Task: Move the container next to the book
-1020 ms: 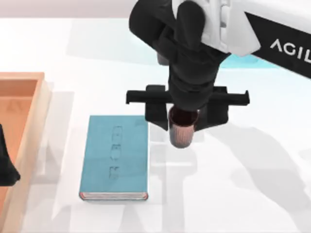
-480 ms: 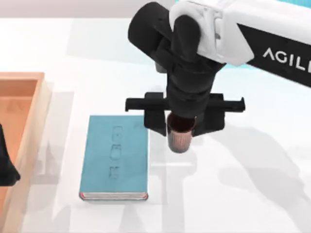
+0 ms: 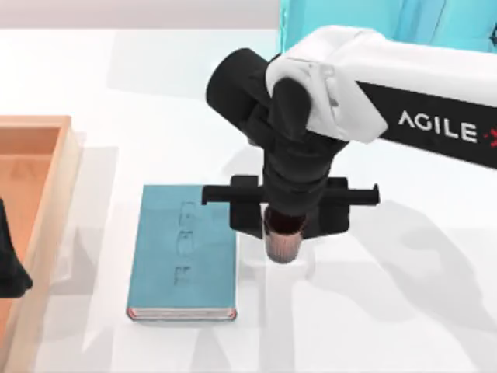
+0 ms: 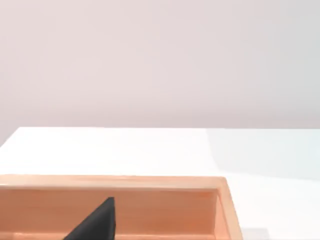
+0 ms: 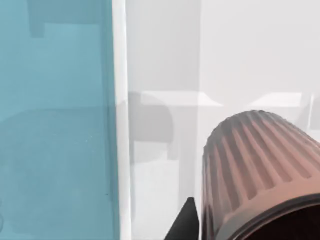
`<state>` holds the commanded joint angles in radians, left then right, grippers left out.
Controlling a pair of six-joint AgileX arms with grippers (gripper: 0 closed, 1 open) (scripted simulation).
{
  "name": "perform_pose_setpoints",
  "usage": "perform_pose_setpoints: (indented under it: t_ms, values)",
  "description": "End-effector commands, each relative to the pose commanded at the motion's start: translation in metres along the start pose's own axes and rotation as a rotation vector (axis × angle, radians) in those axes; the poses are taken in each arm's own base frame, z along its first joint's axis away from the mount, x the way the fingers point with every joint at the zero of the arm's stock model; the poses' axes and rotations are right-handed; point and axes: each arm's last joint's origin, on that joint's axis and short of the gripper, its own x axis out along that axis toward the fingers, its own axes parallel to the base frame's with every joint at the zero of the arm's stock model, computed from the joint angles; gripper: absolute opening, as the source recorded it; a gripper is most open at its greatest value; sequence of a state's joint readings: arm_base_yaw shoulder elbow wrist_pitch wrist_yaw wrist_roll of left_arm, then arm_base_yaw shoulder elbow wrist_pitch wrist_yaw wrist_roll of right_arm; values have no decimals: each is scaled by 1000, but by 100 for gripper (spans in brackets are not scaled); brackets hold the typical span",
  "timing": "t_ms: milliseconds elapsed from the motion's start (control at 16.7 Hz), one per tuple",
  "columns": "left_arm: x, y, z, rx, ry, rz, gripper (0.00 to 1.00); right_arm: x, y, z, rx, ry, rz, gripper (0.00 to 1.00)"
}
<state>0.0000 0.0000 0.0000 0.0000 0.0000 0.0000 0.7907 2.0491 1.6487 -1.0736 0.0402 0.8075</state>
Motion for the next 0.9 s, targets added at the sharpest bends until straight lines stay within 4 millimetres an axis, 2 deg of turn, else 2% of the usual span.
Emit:
perform_pose_setpoints:
  t_ms: [120,900]
  values:
    - [0,0,0,0,0,0,100,0,0,0,0,0,0,0]
    - [0,0,0,0,0,0,100,0,0,0,0,0,0,98]
